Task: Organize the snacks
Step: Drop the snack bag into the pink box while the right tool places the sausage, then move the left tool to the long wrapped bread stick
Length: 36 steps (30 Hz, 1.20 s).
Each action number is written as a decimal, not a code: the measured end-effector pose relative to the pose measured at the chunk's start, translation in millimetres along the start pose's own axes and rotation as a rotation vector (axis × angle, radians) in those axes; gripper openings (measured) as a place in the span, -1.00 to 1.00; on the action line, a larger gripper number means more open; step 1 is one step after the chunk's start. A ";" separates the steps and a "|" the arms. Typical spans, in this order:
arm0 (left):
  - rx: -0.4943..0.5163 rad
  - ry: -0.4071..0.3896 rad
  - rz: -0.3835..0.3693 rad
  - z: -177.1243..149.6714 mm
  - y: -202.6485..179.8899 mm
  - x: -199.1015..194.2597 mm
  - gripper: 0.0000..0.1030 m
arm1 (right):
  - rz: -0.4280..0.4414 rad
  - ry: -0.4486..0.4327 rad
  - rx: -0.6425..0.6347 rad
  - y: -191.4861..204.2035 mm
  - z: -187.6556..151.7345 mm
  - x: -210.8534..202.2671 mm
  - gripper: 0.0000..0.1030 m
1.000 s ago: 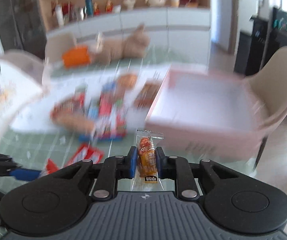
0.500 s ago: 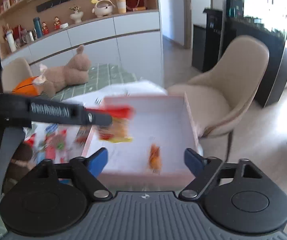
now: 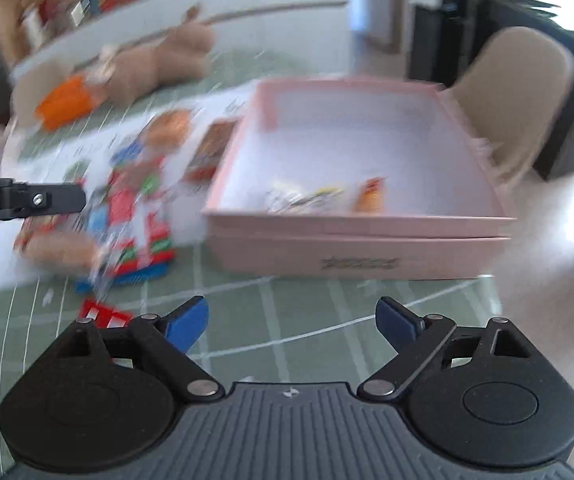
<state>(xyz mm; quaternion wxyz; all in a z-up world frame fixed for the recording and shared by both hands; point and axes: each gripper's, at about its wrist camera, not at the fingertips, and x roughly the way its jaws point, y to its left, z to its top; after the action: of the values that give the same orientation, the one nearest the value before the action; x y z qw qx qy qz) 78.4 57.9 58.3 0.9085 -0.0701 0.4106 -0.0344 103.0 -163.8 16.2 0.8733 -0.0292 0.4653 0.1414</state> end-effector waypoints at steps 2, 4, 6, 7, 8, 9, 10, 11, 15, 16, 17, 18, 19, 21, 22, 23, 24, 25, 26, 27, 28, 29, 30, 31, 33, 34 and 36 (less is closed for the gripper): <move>0.006 0.026 0.048 -9.9 7.6 3.6 0.16 | 0.012 0.022 -0.024 12.3 0.6 7.5 0.77; -0.004 0.028 0.074 -20.3 18.3 -1.0 0.17 | 0.025 0.028 -0.064 24.3 0.6 10.3 0.76; -0.029 0.056 0.109 -31.8 31.1 -4.9 0.14 | 0.058 0.020 -0.094 35.2 -2.0 7.6 0.75; -0.047 0.065 0.118 -38.7 37.4 -6.6 0.14 | 0.090 0.018 -0.104 41.3 -2.8 7.1 0.75; -0.079 0.073 0.120 -44.2 44.4 -9.8 0.14 | 0.117 0.020 -0.111 47.2 -3.3 6.7 0.75; -0.126 0.077 0.115 -48.7 52.1 -13.0 0.14 | 0.147 0.025 -0.120 54.0 -3.5 7.2 0.75; -0.169 0.075 0.111 -50.7 58.4 -16.3 0.14 | 0.164 0.029 -0.129 60.1 -3.8 8.8 0.75; -0.215 0.070 0.110 -51.7 64.0 -21.0 0.14 | 0.173 0.029 -0.141 68.7 -4.4 11.2 0.75; -0.317 0.041 0.090 -44.1 75.5 -33.7 0.14 | 0.185 0.025 -0.180 97.6 -5.9 23.9 0.75; -0.326 0.034 0.078 -40.2 75.7 -34.8 0.14 | 0.187 0.028 -0.182 99.9 -5.5 27.6 0.74; -0.330 0.024 0.069 -36.8 74.2 -36.4 0.14 | 0.184 0.030 -0.188 104.3 -6.4 31.2 0.70; -0.320 0.009 0.063 -33.9 71.9 -37.0 0.14 | 0.166 0.014 -0.203 107.7 -8.3 31.7 0.66; -0.301 -0.008 0.059 -30.2 68.4 -36.8 0.14 | 0.146 0.005 -0.223 108.7 -10.6 31.5 0.63; -0.267 -0.026 0.045 -22.5 61.5 -30.7 0.14 | 0.120 -0.022 -0.261 108.5 -17.8 25.3 0.60; -0.260 -0.028 0.039 -20.0 59.1 -27.6 0.14 | 0.105 -0.028 -0.270 105.0 -20.9 21.4 0.60; -0.254 -0.028 0.040 -17.9 58.1 -23.6 0.14 | 0.094 -0.031 -0.271 99.4 -23.6 18.1 0.60; -0.251 -0.030 0.046 -16.4 58.2 -20.0 0.14 | 0.083 -0.031 -0.265 92.2 -25.4 15.8 0.60; -0.248 -0.033 0.054 -14.5 58.1 -15.7 0.14 | 0.075 -0.030 -0.251 84.7 -26.7 14.1 0.60; -0.239 -0.035 0.059 -12.9 58.1 -11.5 0.14 | 0.067 -0.027 -0.233 76.3 -28.0 12.4 0.60; -0.225 -0.035 0.063 -11.8 57.9 -8.4 0.14 | 0.061 -0.021 -0.213 67.9 -28.8 10.7 0.60; -0.201 -0.036 0.069 -11.0 57.1 -4.7 0.14 | 0.053 -0.016 -0.190 58.9 -30.2 8.4 0.60; -0.170 -0.040 0.077 -10.5 55.2 -2.2 0.14 | 0.047 -0.009 -0.167 49.6 -31.3 6.7 0.60; -0.143 -0.039 0.082 -10.3 53.3 -1.0 0.14 | 0.043 -0.003 -0.145 41.9 -32.4 5.3 0.60; -0.119 -0.034 0.085 -10.8 51.3 0.0 0.14 | 0.039 0.001 -0.123 33.9 -33.7 3.9 0.62; -0.085 -0.025 0.083 -13.0 47.2 -2.0 0.14 | 0.033 0.007 -0.080 19.5 -37.5 1.9 0.72; -0.067 -0.019 0.068 -14.9 45.2 -4.1 0.14 | 0.032 0.009 -0.059 13.4 -40.1 1.6 0.74; -0.027 -0.008 0.042 -21.6 41.9 -9.7 0.14 | 0.013 -0.005 -0.032 3.8 -44.8 0.1 0.88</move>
<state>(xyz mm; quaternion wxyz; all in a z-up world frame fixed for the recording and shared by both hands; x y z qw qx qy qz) 56.0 98.3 44.9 0.9096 -0.0740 0.4086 -0.0094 65.9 -168.4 -8.9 0.8731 -0.0399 0.4608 0.1544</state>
